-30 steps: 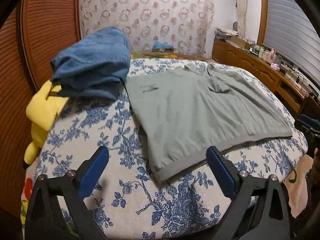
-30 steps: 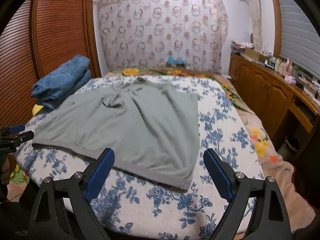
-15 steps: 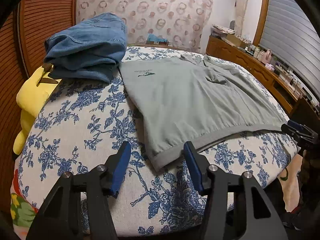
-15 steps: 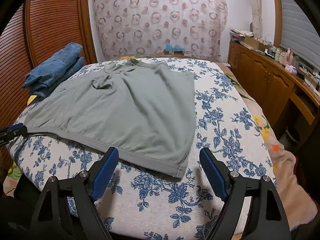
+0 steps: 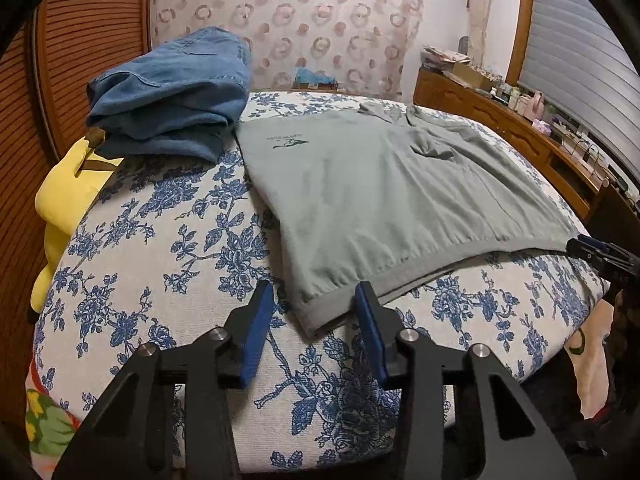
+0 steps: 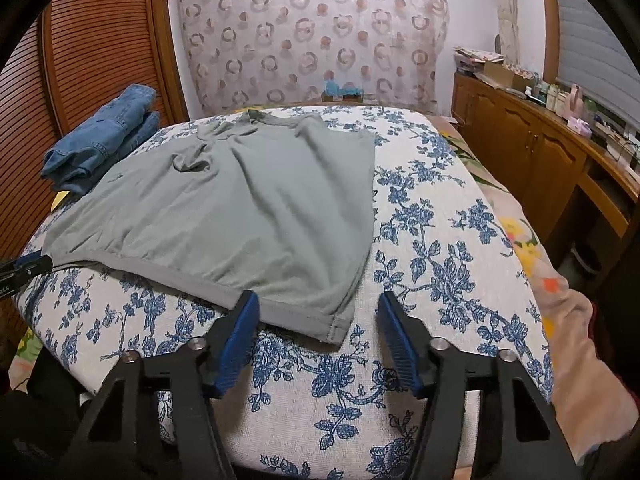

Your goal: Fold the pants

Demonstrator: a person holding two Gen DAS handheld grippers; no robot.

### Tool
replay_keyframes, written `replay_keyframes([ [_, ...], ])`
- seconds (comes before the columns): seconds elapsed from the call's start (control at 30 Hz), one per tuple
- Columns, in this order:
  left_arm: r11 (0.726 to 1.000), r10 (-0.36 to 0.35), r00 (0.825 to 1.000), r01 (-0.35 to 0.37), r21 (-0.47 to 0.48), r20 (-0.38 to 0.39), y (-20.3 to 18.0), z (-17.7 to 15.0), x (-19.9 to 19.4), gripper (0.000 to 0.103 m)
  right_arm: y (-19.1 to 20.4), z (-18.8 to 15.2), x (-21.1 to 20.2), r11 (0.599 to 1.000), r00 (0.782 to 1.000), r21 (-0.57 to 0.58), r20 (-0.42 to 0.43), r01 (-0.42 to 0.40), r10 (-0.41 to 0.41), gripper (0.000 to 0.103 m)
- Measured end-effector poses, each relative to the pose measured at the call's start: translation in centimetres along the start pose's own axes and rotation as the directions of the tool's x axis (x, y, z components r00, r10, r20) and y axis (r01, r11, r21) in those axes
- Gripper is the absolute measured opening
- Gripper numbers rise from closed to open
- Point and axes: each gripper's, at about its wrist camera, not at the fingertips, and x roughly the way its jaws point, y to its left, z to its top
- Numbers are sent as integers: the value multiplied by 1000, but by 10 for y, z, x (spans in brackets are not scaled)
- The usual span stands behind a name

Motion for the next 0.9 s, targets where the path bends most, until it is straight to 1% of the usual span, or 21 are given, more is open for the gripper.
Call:
replay_keyframes([
  [0.07,1000,6,1000,-6,5,3,0,0,0,44,-1,2,2,1000,1000,-4,-2,5,-5,54],
  [0.1,1000,13,1000,-13,15,7,-2,-1,0,44,0,1,1,1000,1000,-8,-2,9,-9,49],
  [0.13,1000,15,1000,-15,19,8,-2,0,0,44,0,1,1,1000,1000,-13,-4,20,-20,42],
  [0.23,999,12,1000,-13,30,17,-3,-1,0,42,3,1,-1,999,1000,-32,-14,-2,1,30],
  [0.27,999,1,1000,-2,34,19,-3,-1,0,34,4,3,-1,999,1000,-41,-16,-5,5,27],
  [0.33,999,-25,999,24,40,20,-4,-2,-1,26,4,3,-1,998,1000,-52,-19,-24,24,20],
  [0.4,998,-46,999,46,39,16,-4,-2,-2,18,3,2,-3,998,999,-50,-22,-40,39,16],
  [0.53,997,-80,997,80,21,13,-2,0,-5,12,-1,3,-5,997,997,-46,-39,-63,61,12],
  [0.67,995,-97,995,96,16,32,-1,1,-13,11,-3,7,-9,996,996,-39,-43,-80,78,12],
  [0.9,991,-132,987,131,20,94,-3,8,-45,10,-2,8,-29,993,994,-38,-19,-113,112,11],
])
